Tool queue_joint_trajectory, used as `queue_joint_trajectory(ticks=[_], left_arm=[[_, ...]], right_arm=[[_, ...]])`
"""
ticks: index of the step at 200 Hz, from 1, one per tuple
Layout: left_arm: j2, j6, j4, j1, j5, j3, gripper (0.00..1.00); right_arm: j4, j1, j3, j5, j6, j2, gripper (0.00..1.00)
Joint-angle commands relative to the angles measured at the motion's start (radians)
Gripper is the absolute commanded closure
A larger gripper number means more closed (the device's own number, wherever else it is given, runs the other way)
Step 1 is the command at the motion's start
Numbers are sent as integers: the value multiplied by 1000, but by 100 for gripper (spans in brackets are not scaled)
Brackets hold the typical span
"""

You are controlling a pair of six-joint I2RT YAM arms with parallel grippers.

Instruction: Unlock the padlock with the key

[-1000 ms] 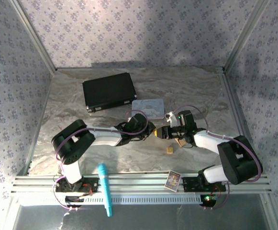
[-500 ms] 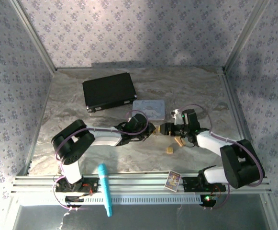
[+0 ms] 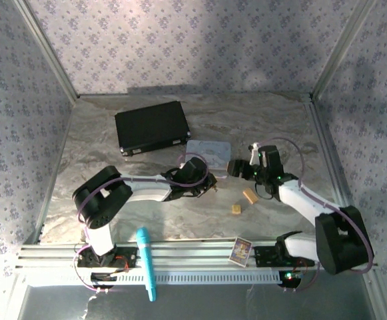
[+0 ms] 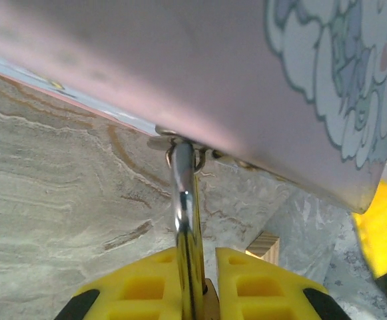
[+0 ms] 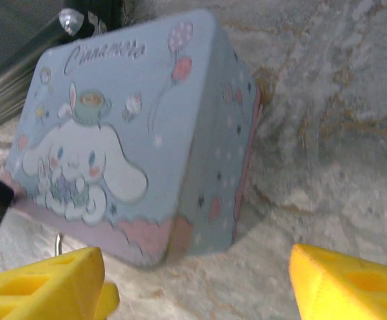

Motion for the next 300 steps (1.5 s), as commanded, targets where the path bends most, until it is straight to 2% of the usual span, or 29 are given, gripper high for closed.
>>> queue_joint_trajectory(ticks=[1,31,50,97,121,145,174,190,219,249,275,300], left_arm=[[31,1,-119,-2,29,7,100],[43,38,-166,-2,22,20,100],[50,130,-256,7,-2,49,100],[41,338,-579,23,-152,129,99],[49,441,-753,18,-267,188,94],[92,507,-885,11,-341,259,93],[139,527,-966,-10,-401,300,91],[167,543,-1000,-37,-428,336,82],[219,550,-1068,-81,-482,421,81],[245,551,-1113,-99,-504,456,79],[257,554,-1141,-124,-528,484,71],[266,555,-1148,-142,-529,498,70]], right_arm=[[-82,9,107,25,0,95,28],[-107,29,178,35,-15,219,31],[-126,44,202,47,-37,275,34],[-186,58,228,118,-96,344,36],[-186,59,233,106,-108,371,37],[-191,58,245,92,-119,399,38],[-190,56,251,73,-113,412,38],[-190,56,252,67,-113,413,38],[-195,52,253,65,-119,423,39],[-187,39,244,42,-104,428,39],[-186,36,242,39,-103,428,39],[-187,34,246,41,-102,432,39]])
